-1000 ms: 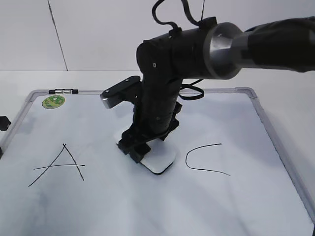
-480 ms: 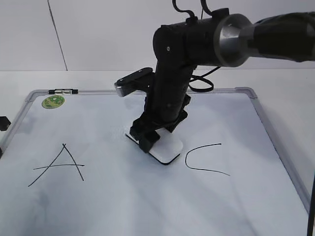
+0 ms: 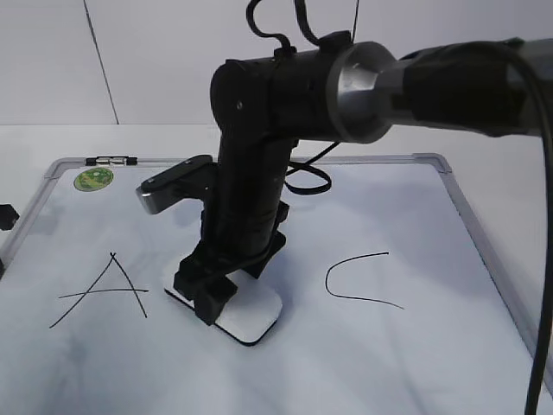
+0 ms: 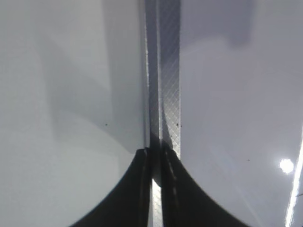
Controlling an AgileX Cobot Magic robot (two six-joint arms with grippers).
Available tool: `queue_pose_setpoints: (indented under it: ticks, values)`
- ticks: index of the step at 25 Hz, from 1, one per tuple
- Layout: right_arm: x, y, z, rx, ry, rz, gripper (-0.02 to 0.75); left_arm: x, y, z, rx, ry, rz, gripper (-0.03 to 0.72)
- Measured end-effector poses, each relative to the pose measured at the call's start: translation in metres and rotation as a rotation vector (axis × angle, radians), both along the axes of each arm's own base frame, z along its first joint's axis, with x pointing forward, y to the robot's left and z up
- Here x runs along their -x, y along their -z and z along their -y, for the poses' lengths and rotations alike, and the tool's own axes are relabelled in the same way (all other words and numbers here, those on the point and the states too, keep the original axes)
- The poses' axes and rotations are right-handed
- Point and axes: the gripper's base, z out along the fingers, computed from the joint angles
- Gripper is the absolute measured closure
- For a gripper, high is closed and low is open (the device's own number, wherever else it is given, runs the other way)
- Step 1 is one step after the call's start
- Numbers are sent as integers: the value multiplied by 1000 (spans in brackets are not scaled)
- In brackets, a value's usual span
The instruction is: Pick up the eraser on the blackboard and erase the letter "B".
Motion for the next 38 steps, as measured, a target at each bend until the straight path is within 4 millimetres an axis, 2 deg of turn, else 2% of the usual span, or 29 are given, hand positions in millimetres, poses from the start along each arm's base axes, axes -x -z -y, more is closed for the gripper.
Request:
queue_pose_setpoints:
  ticks: [4, 9, 15, 19, 22, 31, 35, 38]
  values:
    - [10, 0, -7, 12, -26, -25, 216, 0, 0, 0, 0, 0, 0, 675]
    - [10, -4, -4, 36, 12, -29, 216, 0, 0, 0, 0, 0, -2, 675]
    - [9, -39, 12, 106, 107, 88, 216, 0, 0, 0, 0, 0, -2, 675]
    - [3, -59, 29, 129, 211, 137, 216, 0, 0, 0, 0, 0, -2, 675]
    - [-9, -67, 48, 121, 305, 144, 216, 0, 0, 0, 0, 0, -2, 675]
    - [-49, -91, 128, 104, 570, 177, 216, 0, 0, 0, 0, 0, -2, 675]
    - [-49, -111, 158, 86, 651, 206, 216, 0, 0, 0, 0, 0, -2, 675]
    - [-43, -121, 173, 77, 694, 217, 216, 0, 0, 0, 0, 0, -2, 675]
